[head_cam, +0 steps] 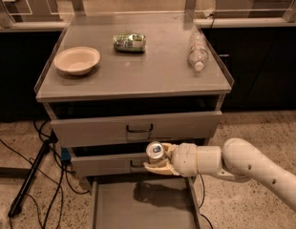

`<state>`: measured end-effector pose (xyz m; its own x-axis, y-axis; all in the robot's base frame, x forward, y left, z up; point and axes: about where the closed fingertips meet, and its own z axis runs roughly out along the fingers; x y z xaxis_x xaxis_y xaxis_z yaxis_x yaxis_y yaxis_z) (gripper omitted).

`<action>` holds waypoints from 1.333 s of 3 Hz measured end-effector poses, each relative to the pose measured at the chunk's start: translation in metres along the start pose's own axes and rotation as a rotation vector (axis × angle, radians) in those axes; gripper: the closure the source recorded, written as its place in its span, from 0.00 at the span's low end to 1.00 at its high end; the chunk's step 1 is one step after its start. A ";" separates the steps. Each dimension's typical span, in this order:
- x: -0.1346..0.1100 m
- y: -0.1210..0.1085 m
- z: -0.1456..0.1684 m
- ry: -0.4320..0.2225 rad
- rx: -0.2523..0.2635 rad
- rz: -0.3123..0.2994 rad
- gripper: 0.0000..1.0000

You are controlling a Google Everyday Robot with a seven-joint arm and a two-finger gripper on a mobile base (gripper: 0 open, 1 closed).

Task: Pick redbull can from bottom drawer and place on counter

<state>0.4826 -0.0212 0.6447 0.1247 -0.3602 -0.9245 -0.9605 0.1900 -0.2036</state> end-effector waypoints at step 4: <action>-0.053 -0.047 -0.038 -0.126 -0.066 0.051 1.00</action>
Offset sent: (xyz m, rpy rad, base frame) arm 0.0335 -0.0388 0.0745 0.1788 0.0463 0.0398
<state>0.5116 -0.0463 0.7155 0.1020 -0.2335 -0.9670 -0.9800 0.1432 -0.1380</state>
